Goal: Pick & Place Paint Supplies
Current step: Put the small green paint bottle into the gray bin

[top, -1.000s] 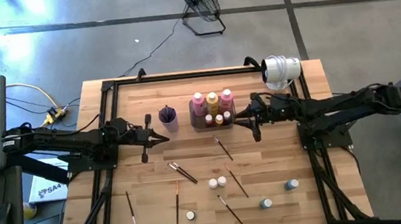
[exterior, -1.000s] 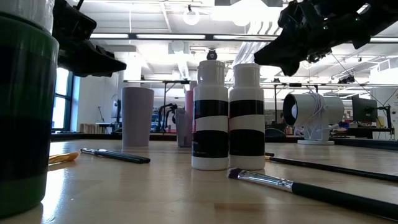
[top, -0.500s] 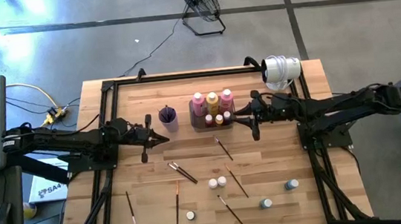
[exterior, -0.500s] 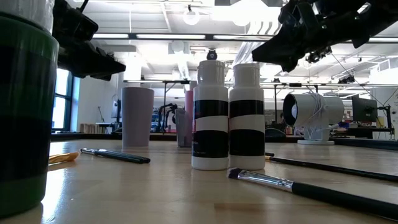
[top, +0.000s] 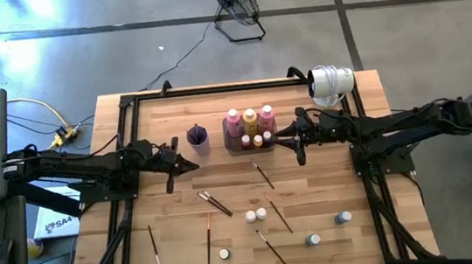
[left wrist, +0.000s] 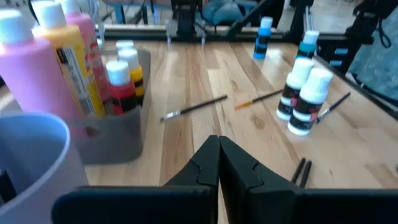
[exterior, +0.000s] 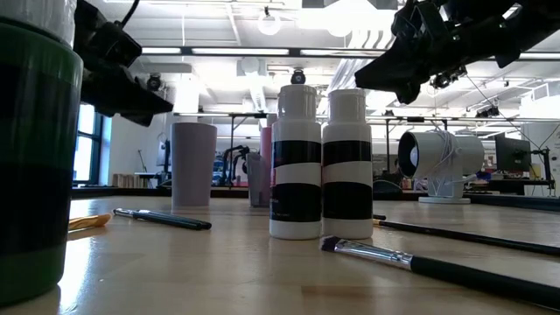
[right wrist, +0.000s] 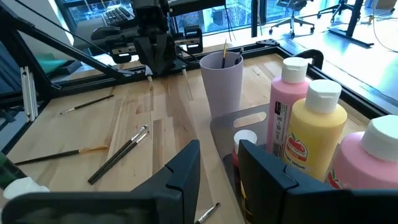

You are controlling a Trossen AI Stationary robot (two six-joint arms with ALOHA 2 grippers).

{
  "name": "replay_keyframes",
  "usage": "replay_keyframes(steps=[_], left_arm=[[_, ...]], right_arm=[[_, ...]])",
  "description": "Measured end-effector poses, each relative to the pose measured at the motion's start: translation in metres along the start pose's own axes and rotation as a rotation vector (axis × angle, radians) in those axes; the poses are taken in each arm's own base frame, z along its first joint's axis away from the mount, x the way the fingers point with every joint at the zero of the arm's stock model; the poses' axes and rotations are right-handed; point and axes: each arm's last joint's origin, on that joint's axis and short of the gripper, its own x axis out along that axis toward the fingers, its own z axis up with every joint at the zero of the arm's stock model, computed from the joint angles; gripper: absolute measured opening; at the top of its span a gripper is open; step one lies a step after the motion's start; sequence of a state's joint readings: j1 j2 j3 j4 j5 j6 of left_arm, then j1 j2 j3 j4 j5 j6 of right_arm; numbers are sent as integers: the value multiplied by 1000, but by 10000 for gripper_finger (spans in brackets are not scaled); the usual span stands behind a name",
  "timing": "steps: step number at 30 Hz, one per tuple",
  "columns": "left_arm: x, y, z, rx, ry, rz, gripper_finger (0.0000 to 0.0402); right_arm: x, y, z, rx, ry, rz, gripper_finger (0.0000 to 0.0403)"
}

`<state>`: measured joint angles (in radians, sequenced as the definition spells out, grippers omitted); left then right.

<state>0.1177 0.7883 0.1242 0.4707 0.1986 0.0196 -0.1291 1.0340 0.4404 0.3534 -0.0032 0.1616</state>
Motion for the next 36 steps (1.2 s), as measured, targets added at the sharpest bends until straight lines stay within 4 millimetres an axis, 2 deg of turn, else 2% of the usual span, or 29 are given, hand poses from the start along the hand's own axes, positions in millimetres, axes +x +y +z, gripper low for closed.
replay_keyframes(steps=[8,17,36], left_arm=[[0,0,-4,-27,46,11,0],[0,-1,2,-26,-20,-28,0],[0,-2,0,-23,-2,-53,0]], right_arm=[[0,0,0,-8,0,-3,100],[0,0,-1,-7,5,-4,100],[0,0,-1,3,6,-5,100]])
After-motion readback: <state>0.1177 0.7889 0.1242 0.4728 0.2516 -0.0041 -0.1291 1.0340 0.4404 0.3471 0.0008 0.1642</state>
